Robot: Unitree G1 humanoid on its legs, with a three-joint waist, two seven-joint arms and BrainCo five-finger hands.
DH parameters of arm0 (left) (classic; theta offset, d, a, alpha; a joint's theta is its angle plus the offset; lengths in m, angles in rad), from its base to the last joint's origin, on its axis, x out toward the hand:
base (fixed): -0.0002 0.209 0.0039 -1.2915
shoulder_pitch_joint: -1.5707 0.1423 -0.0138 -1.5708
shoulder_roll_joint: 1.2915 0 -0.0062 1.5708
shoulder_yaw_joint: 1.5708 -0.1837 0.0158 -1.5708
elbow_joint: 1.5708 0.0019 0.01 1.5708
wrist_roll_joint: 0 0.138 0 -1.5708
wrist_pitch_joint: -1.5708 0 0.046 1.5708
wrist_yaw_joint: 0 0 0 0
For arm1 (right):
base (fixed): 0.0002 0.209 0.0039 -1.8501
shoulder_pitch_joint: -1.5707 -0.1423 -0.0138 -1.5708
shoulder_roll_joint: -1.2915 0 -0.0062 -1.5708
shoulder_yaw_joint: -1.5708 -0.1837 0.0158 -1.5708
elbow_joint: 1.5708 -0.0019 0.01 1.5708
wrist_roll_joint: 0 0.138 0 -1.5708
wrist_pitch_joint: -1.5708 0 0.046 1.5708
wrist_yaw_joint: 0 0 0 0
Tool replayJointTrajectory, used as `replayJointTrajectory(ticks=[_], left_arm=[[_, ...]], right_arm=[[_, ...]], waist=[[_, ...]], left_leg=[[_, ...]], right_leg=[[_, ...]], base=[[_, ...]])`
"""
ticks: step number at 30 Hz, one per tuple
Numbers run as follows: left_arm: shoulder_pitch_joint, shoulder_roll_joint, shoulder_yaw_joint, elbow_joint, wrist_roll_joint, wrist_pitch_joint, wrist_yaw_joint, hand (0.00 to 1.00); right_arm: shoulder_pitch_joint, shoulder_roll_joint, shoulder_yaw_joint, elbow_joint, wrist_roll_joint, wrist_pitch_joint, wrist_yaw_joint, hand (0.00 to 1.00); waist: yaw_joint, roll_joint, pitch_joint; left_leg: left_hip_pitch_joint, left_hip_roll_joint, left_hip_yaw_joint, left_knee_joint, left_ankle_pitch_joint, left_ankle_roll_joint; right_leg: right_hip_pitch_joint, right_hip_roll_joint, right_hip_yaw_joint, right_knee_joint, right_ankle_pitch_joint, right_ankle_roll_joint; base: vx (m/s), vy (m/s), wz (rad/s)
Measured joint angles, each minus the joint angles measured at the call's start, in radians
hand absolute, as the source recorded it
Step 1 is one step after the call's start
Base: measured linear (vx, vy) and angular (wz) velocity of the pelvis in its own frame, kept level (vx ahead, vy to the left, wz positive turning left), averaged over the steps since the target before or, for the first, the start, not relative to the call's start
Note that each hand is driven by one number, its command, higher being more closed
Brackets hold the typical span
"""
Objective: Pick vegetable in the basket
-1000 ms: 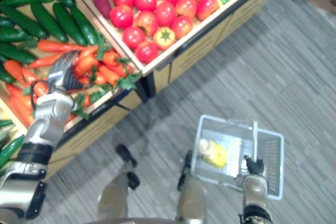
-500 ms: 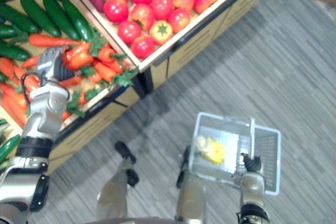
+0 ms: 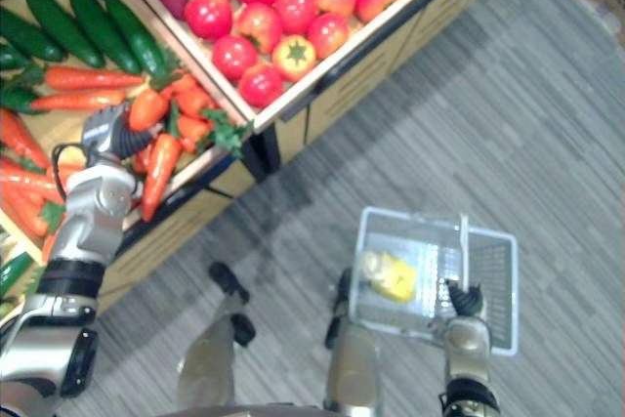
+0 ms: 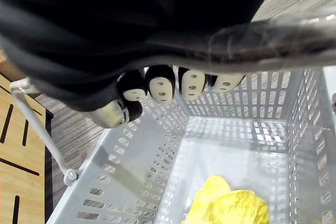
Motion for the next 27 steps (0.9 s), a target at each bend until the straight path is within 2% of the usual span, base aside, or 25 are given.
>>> replayJointTrajectory(ticks=[12, 19, 23, 27], left_arm=[[0.003, -0.007, -0.001, 0.015, 0.0, 0.001, 0.0, 1.0], [-0.012, -0.002, 0.041, -0.07, -0.003, 0.007, 0.034, 1.0], [-0.023, 0.043, 0.043, -0.084, -0.003, 0.016, 0.053, 1.0], [-0.022, 0.055, 0.043, -0.087, -0.003, 0.016, 0.07, 1.0]], right_arm=[[0.031, 0.013, 0.001, 0.002, 0.0, 0.0, 0.002, 1.0], [0.038, 0.023, 0.001, 0.023, -0.002, 0.001, 0.016, 1.0], [0.053, 0.039, 0.001, 0.044, -0.002, 0.002, 0.026, 1.0], [0.068, 0.047, 0.001, 0.068, -0.003, 0.001, 0.031, 1.0]], waist=[[-0.003, -0.005, -0.003], [-0.002, -0.017, -0.011], [-0.003, -0.032, -0.053], [-0.001, -0.038, -0.091]], left_leg=[[0.039, 0.005, -0.011, 0.0, 0.001, 0.0], [0.075, 0.004, -0.028, -0.001, -0.001, -0.001], [0.081, 0.004, -0.035, -0.001, -0.001, -0.001], [0.088, 0.003, -0.044, 0.0, 0.001, 0.001]], right_leg=[[0.049, 0.005, -0.009, -0.004, 0.004, -0.002], [0.102, 0.006, -0.025, -0.014, 0.003, -0.001], [0.116, 0.007, -0.031, -0.019, 0.003, -0.001], [0.132, 0.007, -0.04, -0.022, 0.003, -0.001]], base=[[0.0, -0.004, 0.02], [0.0, -0.006, 0.06], [0.01, -0.004, 0.03], [0.02, -0.004, 0.06]])
